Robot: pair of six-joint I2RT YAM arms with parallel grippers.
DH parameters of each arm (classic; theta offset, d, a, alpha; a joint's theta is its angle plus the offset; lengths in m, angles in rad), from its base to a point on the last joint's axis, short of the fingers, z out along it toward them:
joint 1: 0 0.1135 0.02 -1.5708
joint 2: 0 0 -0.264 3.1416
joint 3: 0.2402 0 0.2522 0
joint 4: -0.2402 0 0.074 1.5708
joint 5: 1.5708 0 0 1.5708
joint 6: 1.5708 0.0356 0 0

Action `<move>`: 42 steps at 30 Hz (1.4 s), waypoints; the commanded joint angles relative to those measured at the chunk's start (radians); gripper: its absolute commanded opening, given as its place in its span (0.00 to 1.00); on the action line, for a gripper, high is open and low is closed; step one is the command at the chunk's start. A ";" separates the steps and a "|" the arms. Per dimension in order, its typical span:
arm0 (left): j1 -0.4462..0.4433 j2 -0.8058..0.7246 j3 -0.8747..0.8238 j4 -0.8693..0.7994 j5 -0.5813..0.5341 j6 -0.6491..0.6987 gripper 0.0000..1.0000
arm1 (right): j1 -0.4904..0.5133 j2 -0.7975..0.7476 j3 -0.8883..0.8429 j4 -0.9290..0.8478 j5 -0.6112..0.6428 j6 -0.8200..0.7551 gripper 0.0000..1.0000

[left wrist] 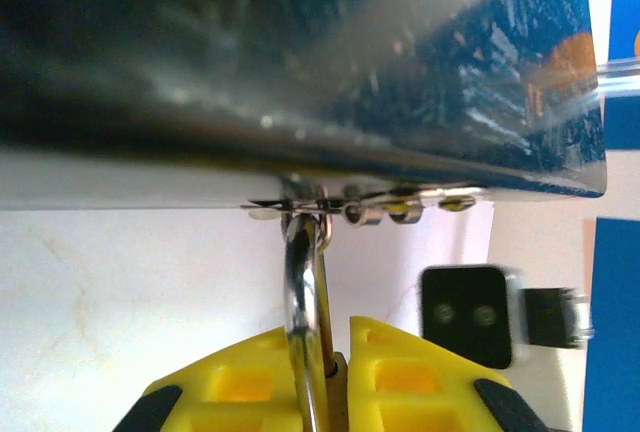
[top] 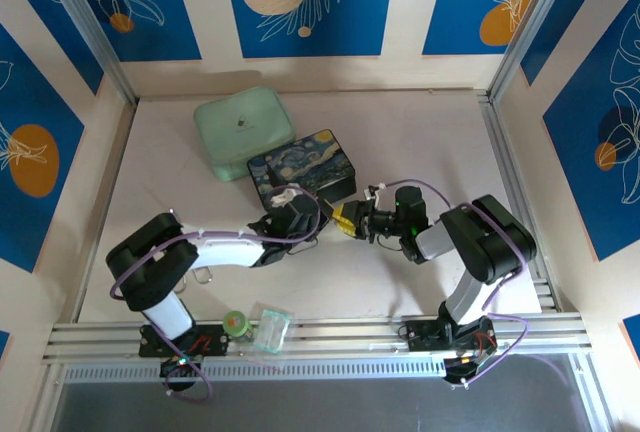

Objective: Unlock a padlock with a key

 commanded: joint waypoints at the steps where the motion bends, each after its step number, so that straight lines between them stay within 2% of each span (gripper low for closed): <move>1: -0.025 0.003 0.015 0.028 0.067 -0.002 0.00 | -0.001 -0.095 -0.030 -0.131 0.020 -0.137 0.44; 5: -0.019 -0.005 0.003 0.006 0.064 0.013 0.00 | -0.002 -0.264 -0.026 -0.480 0.078 -0.322 0.58; 7: -0.017 -0.012 0.001 -0.012 0.063 0.024 0.00 | 0.017 -0.376 0.040 -0.835 0.191 -0.457 0.65; 9: -0.016 -0.021 -0.005 -0.030 0.060 0.031 0.00 | 0.048 -0.467 0.076 -1.035 0.312 -0.581 0.67; 12: -0.011 -0.039 -0.013 -0.039 0.058 0.055 0.00 | 0.083 -0.593 0.084 -1.184 0.458 -0.703 0.77; 13: -0.008 -0.044 -0.009 -0.057 0.061 0.071 0.00 | 0.087 -0.624 0.089 -1.222 0.478 -0.742 1.00; 16: 0.001 -0.060 -0.010 -0.068 0.087 0.128 0.00 | 0.119 -0.689 0.109 -1.309 0.580 -0.831 0.99; 18: 0.003 -0.068 -0.012 -0.077 0.103 0.152 0.00 | 0.170 -0.740 0.092 -1.302 0.670 -0.898 0.96; 20: 0.004 -0.080 0.006 -0.129 0.121 0.178 0.00 | 0.234 -0.798 0.031 -1.199 0.724 -0.992 0.80; 22: 0.010 -0.088 0.019 -0.156 0.153 0.199 0.00 | 0.299 -0.835 -0.024 -1.094 0.796 -1.077 0.80; 24: 0.020 -0.094 0.015 -0.161 0.187 0.206 0.00 | 0.347 -0.834 -0.043 -1.043 0.861 -1.146 0.75; 28: 0.027 -0.109 -0.016 -0.142 0.215 0.206 0.00 | 0.397 -0.763 -0.029 -0.979 0.885 -1.253 0.68; 32: 0.033 -0.120 -0.044 -0.128 0.241 0.195 0.00 | 0.499 -0.661 -0.022 -0.863 0.947 -1.382 0.67; 35: 0.033 -0.129 -0.063 -0.116 0.247 0.187 0.00 | 0.542 -0.598 -0.020 -0.797 0.936 -1.464 0.57; 42: 0.034 -0.166 -0.103 -0.105 0.224 0.174 0.00 | 0.619 -0.493 -0.019 -0.691 1.021 -1.553 0.57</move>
